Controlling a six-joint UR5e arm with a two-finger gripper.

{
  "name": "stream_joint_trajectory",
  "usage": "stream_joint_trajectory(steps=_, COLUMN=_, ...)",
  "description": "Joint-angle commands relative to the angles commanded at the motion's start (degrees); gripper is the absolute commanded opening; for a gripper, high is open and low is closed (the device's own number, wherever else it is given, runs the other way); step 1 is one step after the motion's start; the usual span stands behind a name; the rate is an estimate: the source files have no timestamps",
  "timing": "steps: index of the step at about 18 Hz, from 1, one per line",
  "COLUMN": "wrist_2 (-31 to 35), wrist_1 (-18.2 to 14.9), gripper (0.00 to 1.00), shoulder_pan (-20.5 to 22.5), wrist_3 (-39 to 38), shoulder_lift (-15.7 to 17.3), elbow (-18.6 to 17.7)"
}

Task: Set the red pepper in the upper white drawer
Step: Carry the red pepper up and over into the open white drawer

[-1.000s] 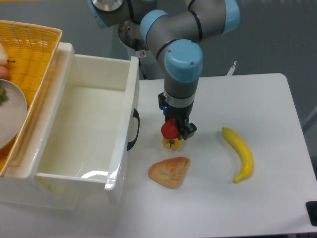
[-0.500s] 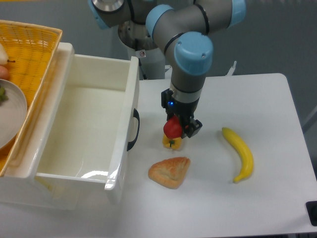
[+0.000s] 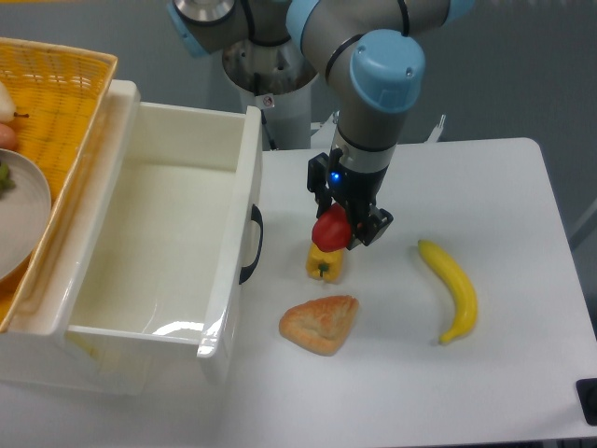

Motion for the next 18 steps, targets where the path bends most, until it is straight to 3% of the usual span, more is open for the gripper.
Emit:
stream_joint_trajectory(steps=9, wrist_2=-10.98, wrist_1=0.17, gripper=0.51, shoulder_pan=0.88, wrist_3=-9.84, shoulder_lift=3.34, elbow=0.62)
stream_joint_trajectory(steps=18, wrist_2=-18.02, wrist_1=0.09, gripper=0.51, shoulder_pan=0.35, wrist_3=-16.35, shoulder_lift=7.47, elbow=-0.35)
